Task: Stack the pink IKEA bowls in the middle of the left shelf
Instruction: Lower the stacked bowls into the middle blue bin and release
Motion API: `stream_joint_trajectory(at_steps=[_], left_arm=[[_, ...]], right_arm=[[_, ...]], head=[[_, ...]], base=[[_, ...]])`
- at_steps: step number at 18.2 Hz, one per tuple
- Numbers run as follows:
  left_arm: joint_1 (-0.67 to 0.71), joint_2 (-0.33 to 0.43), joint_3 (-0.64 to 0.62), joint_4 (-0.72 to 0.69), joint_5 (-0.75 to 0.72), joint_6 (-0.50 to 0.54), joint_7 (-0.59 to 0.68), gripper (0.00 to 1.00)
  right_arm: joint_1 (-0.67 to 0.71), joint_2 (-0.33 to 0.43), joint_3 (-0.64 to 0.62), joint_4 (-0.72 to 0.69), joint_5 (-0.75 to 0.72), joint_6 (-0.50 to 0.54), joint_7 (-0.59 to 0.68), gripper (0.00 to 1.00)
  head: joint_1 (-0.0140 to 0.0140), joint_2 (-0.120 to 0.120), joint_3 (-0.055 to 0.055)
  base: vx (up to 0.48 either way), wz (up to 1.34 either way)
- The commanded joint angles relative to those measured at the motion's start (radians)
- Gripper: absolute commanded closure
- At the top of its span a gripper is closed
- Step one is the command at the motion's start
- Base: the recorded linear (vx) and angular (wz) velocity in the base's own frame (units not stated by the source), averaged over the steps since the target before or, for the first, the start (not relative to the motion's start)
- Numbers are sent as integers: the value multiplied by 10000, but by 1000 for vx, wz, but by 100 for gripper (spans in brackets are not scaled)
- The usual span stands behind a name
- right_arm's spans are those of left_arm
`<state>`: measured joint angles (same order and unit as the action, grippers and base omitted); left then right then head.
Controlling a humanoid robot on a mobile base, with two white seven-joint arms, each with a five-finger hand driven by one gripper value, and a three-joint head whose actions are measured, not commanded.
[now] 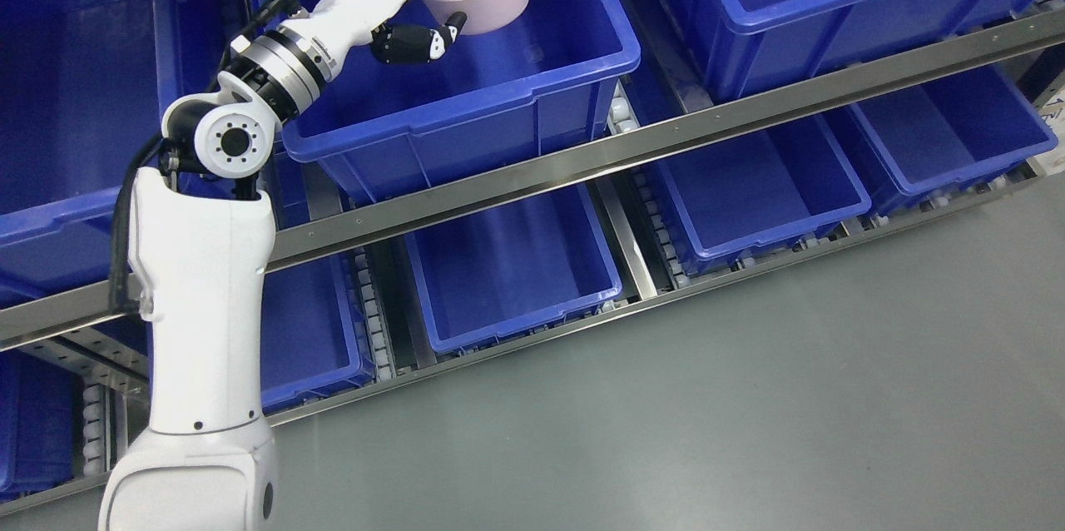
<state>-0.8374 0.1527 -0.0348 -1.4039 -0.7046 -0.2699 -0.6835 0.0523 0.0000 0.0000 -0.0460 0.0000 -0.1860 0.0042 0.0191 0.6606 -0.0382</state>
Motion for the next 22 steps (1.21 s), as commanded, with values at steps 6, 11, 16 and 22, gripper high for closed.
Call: stream_joint_trajectory(at_steps=[6, 11, 16, 22], left_arm=[[90, -1352, 1479, 1014, 508, 30, 2886, 22], [152, -1352, 1590, 831, 6833, 2126, 6170, 16], [1207, -1352, 1468, 113, 7736, 2682, 7157, 0], [1609, -1352, 1406, -902, 7736, 3159, 7142, 0]], right_arm=[[-1, -175, -107, 0, 77, 4, 4, 0], [-1, -175, -107, 0, 77, 4, 4, 0], [-1, -175, -107, 0, 77, 4, 4, 0], [-1, -175, -107, 0, 77, 4, 4, 0]], head=[[0, 0, 0], [0, 0, 0], [0, 0, 0], [0, 0, 0]], base=[[-4, -8], [3, -3], [0, -19], [2, 11]])
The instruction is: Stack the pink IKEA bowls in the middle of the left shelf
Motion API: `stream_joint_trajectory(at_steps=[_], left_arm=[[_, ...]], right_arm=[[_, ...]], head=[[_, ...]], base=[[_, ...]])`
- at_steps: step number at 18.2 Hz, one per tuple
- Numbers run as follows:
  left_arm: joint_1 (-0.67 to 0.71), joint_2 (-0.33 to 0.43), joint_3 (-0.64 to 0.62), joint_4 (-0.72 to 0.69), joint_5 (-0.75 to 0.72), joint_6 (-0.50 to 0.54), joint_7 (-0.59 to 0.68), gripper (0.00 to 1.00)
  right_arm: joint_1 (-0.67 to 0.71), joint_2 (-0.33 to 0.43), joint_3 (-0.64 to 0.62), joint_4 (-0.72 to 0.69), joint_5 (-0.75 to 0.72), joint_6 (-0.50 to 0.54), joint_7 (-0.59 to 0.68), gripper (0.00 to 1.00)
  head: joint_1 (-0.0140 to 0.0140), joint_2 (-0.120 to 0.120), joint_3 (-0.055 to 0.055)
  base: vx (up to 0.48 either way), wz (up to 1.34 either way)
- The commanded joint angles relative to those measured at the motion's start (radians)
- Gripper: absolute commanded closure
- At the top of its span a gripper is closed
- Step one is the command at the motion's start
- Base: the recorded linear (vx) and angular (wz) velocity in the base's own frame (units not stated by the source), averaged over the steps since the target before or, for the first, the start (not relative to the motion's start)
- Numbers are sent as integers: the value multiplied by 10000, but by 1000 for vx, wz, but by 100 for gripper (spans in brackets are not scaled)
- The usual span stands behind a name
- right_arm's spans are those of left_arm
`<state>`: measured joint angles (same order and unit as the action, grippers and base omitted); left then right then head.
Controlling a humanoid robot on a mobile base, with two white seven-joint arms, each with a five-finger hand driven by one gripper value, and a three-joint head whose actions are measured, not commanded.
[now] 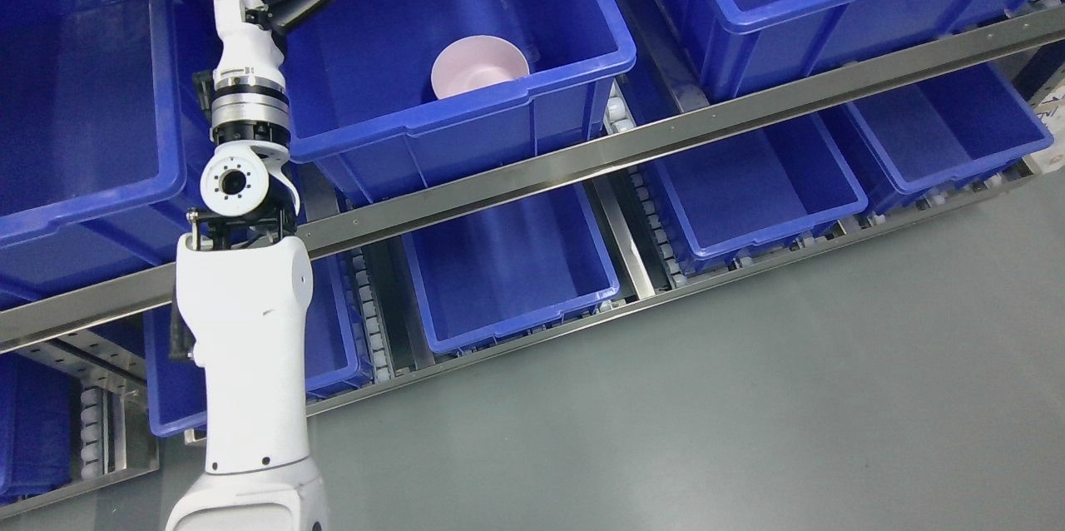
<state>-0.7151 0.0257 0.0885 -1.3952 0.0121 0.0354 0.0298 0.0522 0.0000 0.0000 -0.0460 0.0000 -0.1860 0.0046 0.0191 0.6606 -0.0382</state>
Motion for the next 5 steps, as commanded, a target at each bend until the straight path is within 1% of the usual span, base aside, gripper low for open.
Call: stream_joint_trajectory(at_steps=[1, 5], left_arm=[[387, -83, 158, -1005, 570, 106, 9, 0], [387, -83, 143, -1020, 570, 106, 9, 0]], right_arm=[[0, -175, -107, 0, 77, 4, 0, 0], [0, -175, -107, 0, 77, 4, 0, 0]], head=[[0, 0, 0], [0, 0, 0]], base=[[0, 0], [0, 0]])
